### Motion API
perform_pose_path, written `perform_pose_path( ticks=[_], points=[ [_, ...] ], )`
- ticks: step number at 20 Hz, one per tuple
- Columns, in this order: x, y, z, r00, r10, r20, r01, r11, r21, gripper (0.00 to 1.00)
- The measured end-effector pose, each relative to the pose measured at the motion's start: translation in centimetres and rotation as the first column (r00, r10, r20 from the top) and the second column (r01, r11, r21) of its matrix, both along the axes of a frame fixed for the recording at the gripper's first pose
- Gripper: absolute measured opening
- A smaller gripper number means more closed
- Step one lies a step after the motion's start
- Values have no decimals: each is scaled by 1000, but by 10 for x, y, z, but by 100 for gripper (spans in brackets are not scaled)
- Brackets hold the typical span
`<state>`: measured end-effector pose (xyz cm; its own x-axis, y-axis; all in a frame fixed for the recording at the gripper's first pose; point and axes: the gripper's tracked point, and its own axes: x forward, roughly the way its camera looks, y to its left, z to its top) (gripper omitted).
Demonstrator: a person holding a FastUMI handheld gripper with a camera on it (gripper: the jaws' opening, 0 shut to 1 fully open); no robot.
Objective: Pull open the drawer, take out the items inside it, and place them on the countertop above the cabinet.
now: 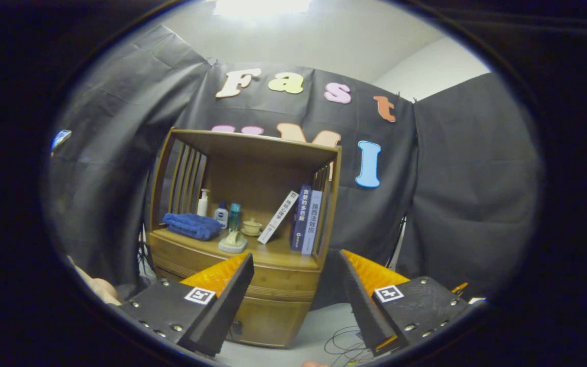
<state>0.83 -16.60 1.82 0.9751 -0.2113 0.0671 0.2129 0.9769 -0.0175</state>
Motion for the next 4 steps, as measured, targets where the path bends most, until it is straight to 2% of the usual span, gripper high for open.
perform_pose_path(
  ticks=[4],
  points=[
    [10,-13,-7,1000,3,-6,-3,999,35,98]
  ],
)
